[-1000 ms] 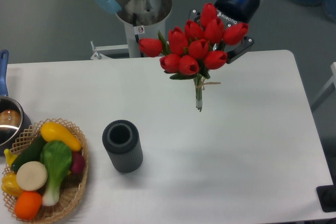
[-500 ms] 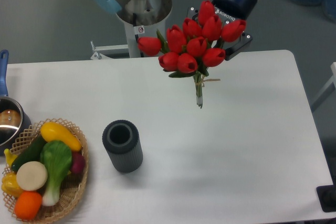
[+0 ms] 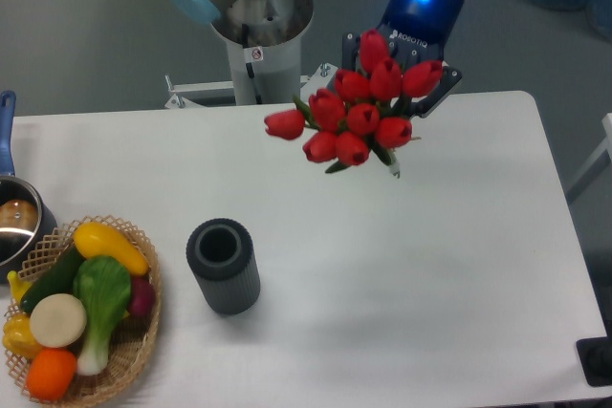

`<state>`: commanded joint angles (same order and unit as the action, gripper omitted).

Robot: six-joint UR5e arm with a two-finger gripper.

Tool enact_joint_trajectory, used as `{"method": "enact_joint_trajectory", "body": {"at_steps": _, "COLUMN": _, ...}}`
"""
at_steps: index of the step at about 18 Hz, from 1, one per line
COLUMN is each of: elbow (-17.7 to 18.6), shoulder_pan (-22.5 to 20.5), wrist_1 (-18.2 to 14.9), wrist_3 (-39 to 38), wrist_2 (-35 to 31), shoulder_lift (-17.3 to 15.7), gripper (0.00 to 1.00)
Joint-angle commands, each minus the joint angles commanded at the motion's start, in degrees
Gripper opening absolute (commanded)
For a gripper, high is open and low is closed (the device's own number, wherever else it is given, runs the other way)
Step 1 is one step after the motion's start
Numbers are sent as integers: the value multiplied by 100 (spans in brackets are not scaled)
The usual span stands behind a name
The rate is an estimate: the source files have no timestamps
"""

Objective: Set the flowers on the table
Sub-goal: 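Tilt the gripper so the tulip heads point down toward the table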

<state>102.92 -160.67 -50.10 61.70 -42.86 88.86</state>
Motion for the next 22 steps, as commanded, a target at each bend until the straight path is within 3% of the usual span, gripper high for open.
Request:
{"method": "enact_joint_trajectory", "body": {"at_steps": 4, "elbow": 9, "shoulder_pan": 404, "wrist_1": 9, "wrist_3": 0, "wrist_2": -1169, "shoulder_lift": 61, "gripper": 44}}
{"method": "enact_joint_trajectory", "body": {"at_steps": 10, "elbow": 53, "shoulder_pan": 501, "wrist_1": -9, "wrist_3": 211, "wrist_2": -1873, "shoulder_lift": 255, "gripper": 44}}
{"method": "enact_joint_trajectory", "body": {"at_steps": 19, "elbow": -9, "shoulder_pan": 1046, "wrist_1": -9, "wrist_3": 501, "wrist_2": -3534, "shoulder_lift": 1010, "gripper": 44}}
{"method": "enact_joint_trajectory", "body": {"at_steps": 22, "elbow": -18, "shoulder_pan": 1196, "wrist_1": -9, "wrist_3": 510, "wrist_2": -3747, "shoulder_lift": 1186, "gripper": 44}}
